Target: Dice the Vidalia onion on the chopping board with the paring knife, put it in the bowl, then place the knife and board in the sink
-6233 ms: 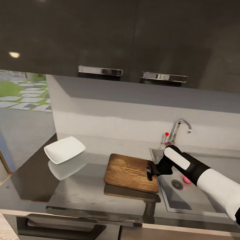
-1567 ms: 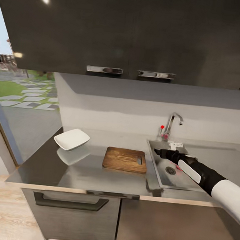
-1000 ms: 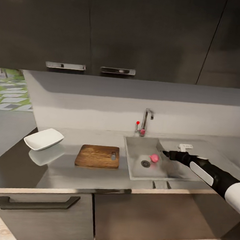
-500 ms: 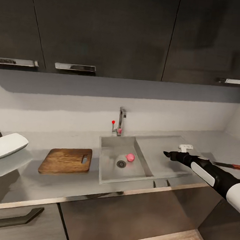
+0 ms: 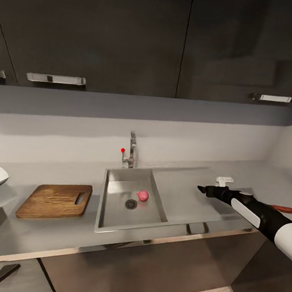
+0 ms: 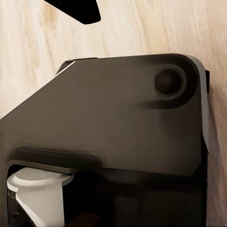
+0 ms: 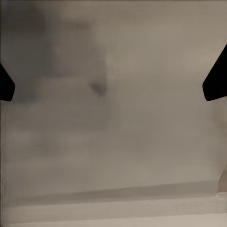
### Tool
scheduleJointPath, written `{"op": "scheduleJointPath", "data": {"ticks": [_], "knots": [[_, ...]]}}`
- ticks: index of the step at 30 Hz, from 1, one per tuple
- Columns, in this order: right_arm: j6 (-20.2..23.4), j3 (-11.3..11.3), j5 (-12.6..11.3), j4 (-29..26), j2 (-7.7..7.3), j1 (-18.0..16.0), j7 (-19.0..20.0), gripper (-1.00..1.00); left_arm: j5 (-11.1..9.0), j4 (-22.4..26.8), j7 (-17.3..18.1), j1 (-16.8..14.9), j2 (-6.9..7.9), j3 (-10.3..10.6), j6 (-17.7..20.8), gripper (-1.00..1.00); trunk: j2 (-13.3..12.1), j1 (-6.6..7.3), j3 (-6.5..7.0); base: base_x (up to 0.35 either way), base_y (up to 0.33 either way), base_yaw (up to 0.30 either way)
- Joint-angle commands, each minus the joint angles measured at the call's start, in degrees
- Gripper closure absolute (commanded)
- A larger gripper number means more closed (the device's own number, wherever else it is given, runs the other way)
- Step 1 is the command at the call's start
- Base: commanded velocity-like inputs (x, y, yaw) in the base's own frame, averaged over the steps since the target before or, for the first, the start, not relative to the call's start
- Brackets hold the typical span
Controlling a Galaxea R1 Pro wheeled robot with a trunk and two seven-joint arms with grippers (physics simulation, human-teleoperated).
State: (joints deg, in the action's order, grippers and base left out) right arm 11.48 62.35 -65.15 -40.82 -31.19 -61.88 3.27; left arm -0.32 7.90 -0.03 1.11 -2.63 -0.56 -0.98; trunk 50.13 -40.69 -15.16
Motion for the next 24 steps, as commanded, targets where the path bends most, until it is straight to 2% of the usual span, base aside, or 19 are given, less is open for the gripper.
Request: {"op": "scheduleJointPath", "data": {"ticks": [1, 6, 10, 11, 12, 14, 15, 16, 18, 19, 22, 24], "knots": [[0.1, 0.3, -0.3, 0.0, -0.01, -0.1, 0.0, -1.00, 0.0, 0.1, 0.0, 0.0, -0.01, -0.1, -0.1, -1.00, 0.1, -0.03, -0.07, 0.137, -0.290, 0.000], [1.3, 0.4, -0.3, -0.1, 0.06, -0.1, -0.1, -1.00, 0.0, 0.1, 0.0, 0.0, -0.01, -0.1, -0.1, -1.00, 0.1, -0.03, -0.07, 0.134, -0.290, 0.000], [9.1, 0.4, 0.5, -0.4, 0.01, -0.1, -0.2, -1.00, 0.0, 0.1, 0.0, 0.0, -0.01, -0.1, -0.1, -1.00, 0.1, -0.03, -0.07, 0.107, -0.231, 0.000], [13.2, 0.4, 4.0, -0.6, -0.26, -0.1, 0.0, -1.00, 0.0, 0.1, 0.0, 0.0, -0.05, 0.0, -0.1, -1.00, 0.1, -0.03, -0.07, 0.027, -0.049, 0.000], [13.6, 0.3, 5.3, -0.7, -0.32, -0.1, 0.0, -1.00, 0.0, 0.1, 0.0, 0.0, -0.06, 0.0, -0.1, -1.00, 0.1, -0.03, -0.07, 0.022, -0.039, 0.000], [14.8, 0.3, 11.7, -0.8, -0.45, -0.2, 0.1, -1.00, 0.0, 0.1, 0.0, 0.0, -0.08, 0.0, -0.1, -1.00, 0.1, -0.03, -0.07, 0.011, -0.021, 0.000], [15.4, 0.1, 23.5, -0.9, -0.77, -0.2, 4.8, -1.00, 0.0, 0.1, 0.0, 0.0, -0.09, -0.1, -0.1, -1.00, 0.1, -0.03, -0.07, 0.002, -0.003, 0.000], [15.3, 0.0, 26.0, -0.9, -1.24, -0.2, 8.1, -1.00, 0.0, 0.1, 0.0, 0.0, -0.09, 0.0, -0.1, -1.00, 0.1, -0.03, -0.07, 0.001, -0.002, 0.000], [15.0, -0.4, 29.4, -0.9, -3.40, -0.2, 16.3, -1.00, 0.0, 0.1, 0.0, 0.0, -0.09, 0.0, -0.1, -1.00, 0.1, -0.03, -0.07, 0.000, -0.001, 0.000], [14.4, -1.8, 30.7, -0.9, -5.58, -0.3, 22.3, -1.00, 0.0, 0.1, 0.0, 0.0, -0.09, 0.0, -0.1, -1.00, 0.1, -0.03, -0.07, 0.000, 0.000, 0.000], [12.8, -7.6, 32.1, -1.0, -10.06, -0.5, 31.2, -1.00, 0.0, 0.1, 0.0, 0.0, -0.09, 0.0, -0.1, -1.00, 0.1, -0.03, -0.07, 0.000, 0.000, 0.000], [12.4, -10.8, 34.3, -1.5, -13.02, -0.5, 36.5, -1.00, 0.0, 0.1, 0.0, 0.0, -0.09, 0.0, -0.1, -1.00, 0.1, -0.03, -0.07, 0.000, 0.000, 0.000]]}}
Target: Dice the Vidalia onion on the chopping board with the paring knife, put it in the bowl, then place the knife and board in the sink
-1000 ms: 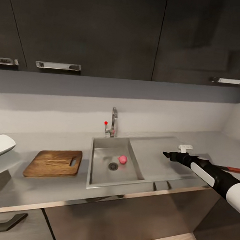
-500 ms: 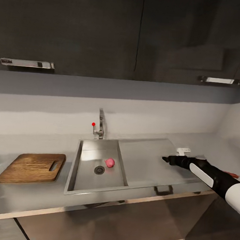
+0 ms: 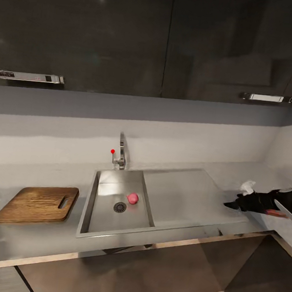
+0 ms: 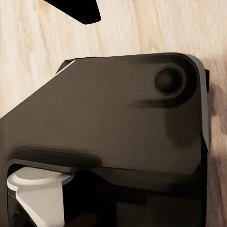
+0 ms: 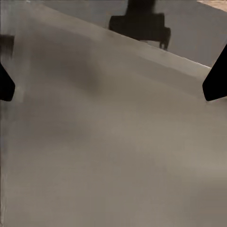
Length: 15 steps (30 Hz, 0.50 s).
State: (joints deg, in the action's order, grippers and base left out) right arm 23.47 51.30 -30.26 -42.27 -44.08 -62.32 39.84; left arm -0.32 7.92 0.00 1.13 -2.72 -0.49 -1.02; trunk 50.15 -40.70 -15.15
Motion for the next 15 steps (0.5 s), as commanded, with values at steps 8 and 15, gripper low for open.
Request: {"op": "scheduleJointPath", "data": {"ticks": [8, 15], "knots": [[0.6, -10.1, 11.7, -8.5, -9.65, -0.2, 17.2, -1.00, 0.0, 0.1, 0.0, 0.0, -0.01, 0.0, -0.1, -1.00, 0.0, -0.02, -0.07, 0.006, -0.005, 0.000], [0.8, -16.8, 20.6, -10.5, -13.17, -0.2, 28.7, -1.00, 0.0, 0.1, 0.0, 0.0, -0.14, 0.0, -0.1, -1.00, 0.0, -0.02, -0.07, 0.159, -0.198, 0.000]]}}
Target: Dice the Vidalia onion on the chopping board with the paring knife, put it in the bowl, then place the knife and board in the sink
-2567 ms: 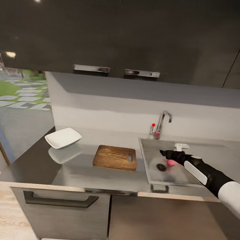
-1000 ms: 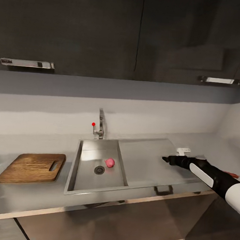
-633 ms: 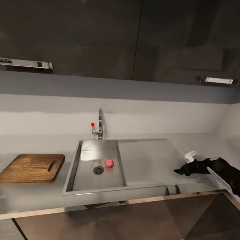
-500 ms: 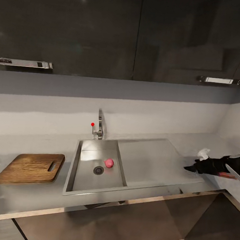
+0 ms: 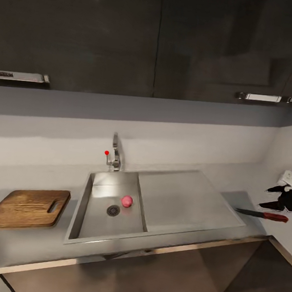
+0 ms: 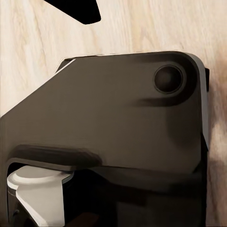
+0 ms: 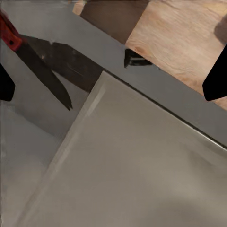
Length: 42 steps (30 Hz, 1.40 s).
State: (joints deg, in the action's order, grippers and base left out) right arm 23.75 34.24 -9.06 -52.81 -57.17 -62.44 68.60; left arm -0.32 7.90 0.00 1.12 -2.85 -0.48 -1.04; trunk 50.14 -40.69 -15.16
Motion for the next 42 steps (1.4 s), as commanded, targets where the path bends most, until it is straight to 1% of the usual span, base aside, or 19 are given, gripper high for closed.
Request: {"op": "scheduleJointPath", "data": {"ticks": [1, 2, 4, 6, 10, 15, 20, 24, 36, 38, 39, 42], "knots": [[0.6, -0.3, 0.7, -0.1, -0.16, -0.1, 0.3, -1.00, 0.0, 0.1, 0.0, 0.0, -0.04, 0.0, -0.1, -1.00, 0.0, -0.03, -0.07, 0.193, -0.246, 0.000], [0.6, -0.6, 1.3, -0.1, -0.19, -0.1, 0.4, -1.00, 0.0, 0.1, 0.0, 0.0, -0.06, 0.0, -0.1, -1.00, 0.0, -0.03, -0.07, 0.194, -0.248, 0.000], [0.6, -1.1, 3.9, -0.3, -0.26, -0.1, 0.6, -1.00, 0.0, 0.1, 0.0, 0.0, -0.20, 0.0, -0.1, -1.00, 0.0, -0.03, -0.07, 0.195, -0.252, 0.000], [0.7, -1.4, 5.4, -0.5, -0.29, -0.1, 0.7, -1.00, 0.0, 0.1, 0.0, 0.0, -0.25, 0.0, -0.1, -1.00, 0.0, -0.03, -0.07, 0.178, -0.260, 0.000], [0.9, -1.7, 6.8, -0.6, -0.31, -0.1, 0.7, -1.00, 0.0, 0.1, 0.0, 0.0, -0.30, 0.0, -0.1, -1.00, 0.0, -0.03, -0.07, 0.079, -0.224, 0.000], [0.9, -1.7, 7.0, -0.6, -0.31, -0.1, 0.8, -1.00, 0.0, 0.1, 0.0, 0.0, -0.31, 0.0, -0.1, -1.00, 0.0, -0.03, -0.07, 0.010, -0.044, 0.000], [3.6, -1.7, 7.1, -0.6, -0.31, -0.1, 0.8, -1.00, 0.0, 0.1, 0.0, 0.0, -0.31, 0.0, -0.1, -1.00, 0.0, -0.03, 0.10, 0.001, -0.003, -0.065], [4.4, -1.6, 7.1, -0.6, -0.31, -0.1, 0.7, -1.00, 0.0, 0.1, 0.0, 0.0, -0.31, 0.0, -0.1, -1.00, 0.0, -0.03, 0.37, 0.000, 0.000, -0.166], [4.5, -1.5, 7.1, -0.6, -0.31, 0.0, 0.7, -1.00, 0.0, 0.1, 0.0, 0.0, -0.31, 0.0, -0.1, -1.00, 0.0, -0.03, 1.28, 0.000, 0.000, -0.163], [4.6, -0.9, 7.2, -0.6, -0.25, 0.0, 0.5, -1.00, 0.0, 0.1, 0.0, 0.0, -0.31, 0.0, -0.1, -1.00, 0.0, -0.03, 1.40, 0.000, 0.000, -0.131], [4.6, 1.8, 7.2, -0.6, -0.23, 0.0, 0.4, -1.00, 0.0, 0.1, 0.0, 0.0, -0.31, 0.0, -0.1, -1.00, 0.0, -0.03, 1.44, 0.025, -0.009, -0.115], [4.6, 2.4, 7.3, -0.6, -0.23, 0.0, 0.4, -1.00, 0.0, 0.1, 0.0, 0.0, -0.35, 0.0, -0.1, -1.00, 0.0, -0.03, 1.51, 0.138, -0.105, -0.058]]}}
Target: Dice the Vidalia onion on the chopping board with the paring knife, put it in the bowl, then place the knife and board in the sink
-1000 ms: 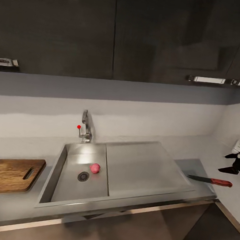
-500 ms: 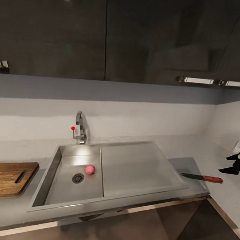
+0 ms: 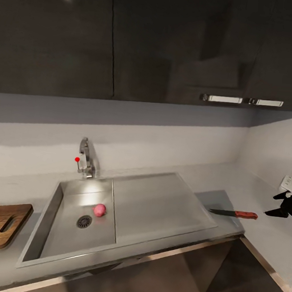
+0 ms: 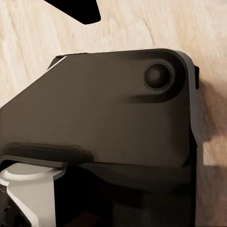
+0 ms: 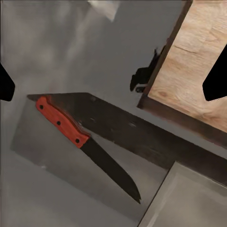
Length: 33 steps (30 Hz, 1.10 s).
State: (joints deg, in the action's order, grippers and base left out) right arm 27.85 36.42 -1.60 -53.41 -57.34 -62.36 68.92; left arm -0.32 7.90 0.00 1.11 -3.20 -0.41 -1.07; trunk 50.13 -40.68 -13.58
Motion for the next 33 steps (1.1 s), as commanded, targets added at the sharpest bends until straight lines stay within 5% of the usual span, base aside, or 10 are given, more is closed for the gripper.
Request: {"op": "scheduleJointPath", "data": {"ticks": [1, 33], "knots": [[0.5, 0.4, -0.2, 0.0, -0.05, -0.1, 0.1, -1.00, 0.0, 0.1, 0.0, 0.0, -0.04, 0.0, -0.1, -1.00, 0.1, -0.04, -0.07, 0.240, -0.214, -0.006], [0.5, 1.5, -0.2, -0.1, 0.28, -0.1, 0.0, -1.00, 0.0, 0.1, 0.0, 0.0, 0.04, 0.0, -0.1, -1.00, 0.1, -0.04, -0.06, 0.110, -0.178, 0.000]]}}
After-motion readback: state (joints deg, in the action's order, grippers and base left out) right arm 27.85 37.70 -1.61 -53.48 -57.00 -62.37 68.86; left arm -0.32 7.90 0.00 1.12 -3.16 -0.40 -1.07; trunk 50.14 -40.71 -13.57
